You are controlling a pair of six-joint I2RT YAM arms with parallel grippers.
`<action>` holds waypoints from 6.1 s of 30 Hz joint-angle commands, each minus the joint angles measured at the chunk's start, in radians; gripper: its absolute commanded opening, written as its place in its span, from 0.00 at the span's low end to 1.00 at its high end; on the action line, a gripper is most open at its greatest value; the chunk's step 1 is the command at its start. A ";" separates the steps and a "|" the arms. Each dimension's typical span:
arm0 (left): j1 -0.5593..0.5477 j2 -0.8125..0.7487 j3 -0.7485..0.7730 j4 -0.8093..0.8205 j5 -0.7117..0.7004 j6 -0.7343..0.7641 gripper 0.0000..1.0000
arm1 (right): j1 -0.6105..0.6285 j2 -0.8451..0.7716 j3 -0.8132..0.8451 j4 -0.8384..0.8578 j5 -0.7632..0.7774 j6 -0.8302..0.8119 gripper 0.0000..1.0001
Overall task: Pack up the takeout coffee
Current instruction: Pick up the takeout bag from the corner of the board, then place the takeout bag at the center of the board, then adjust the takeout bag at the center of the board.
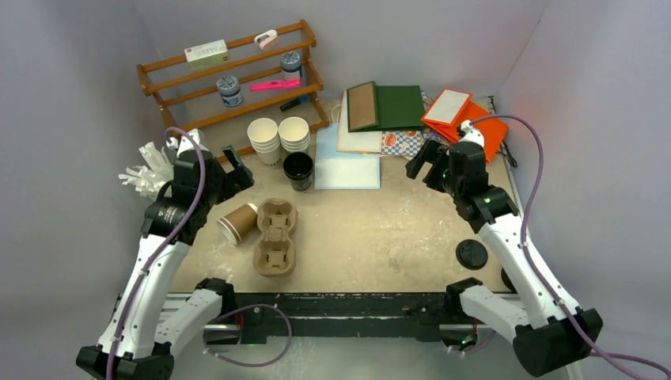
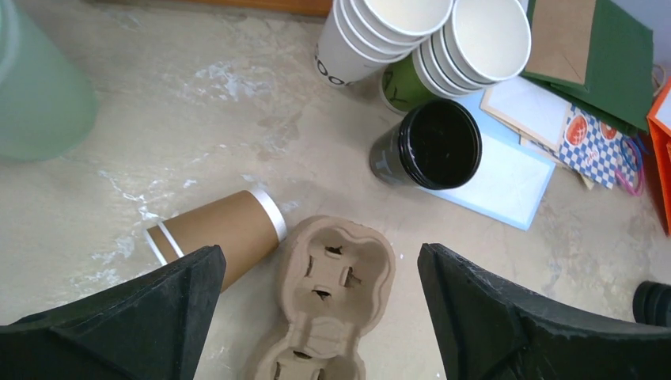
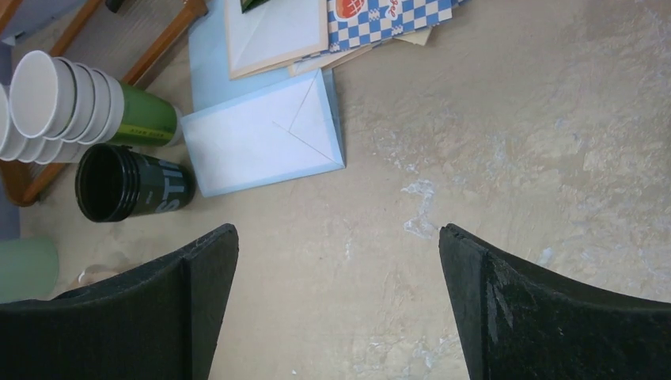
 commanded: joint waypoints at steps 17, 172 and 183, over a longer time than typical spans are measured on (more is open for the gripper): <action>-0.078 0.152 0.015 0.326 0.378 0.047 0.94 | -0.185 0.466 0.312 0.128 -0.195 0.068 0.91; -0.647 0.928 0.465 0.023 -0.163 0.062 0.00 | -0.233 0.335 -0.296 0.287 -0.654 -0.070 0.43; -0.564 0.860 0.463 0.068 0.075 0.039 0.00 | -0.233 0.274 -0.334 0.252 -0.673 -0.051 0.53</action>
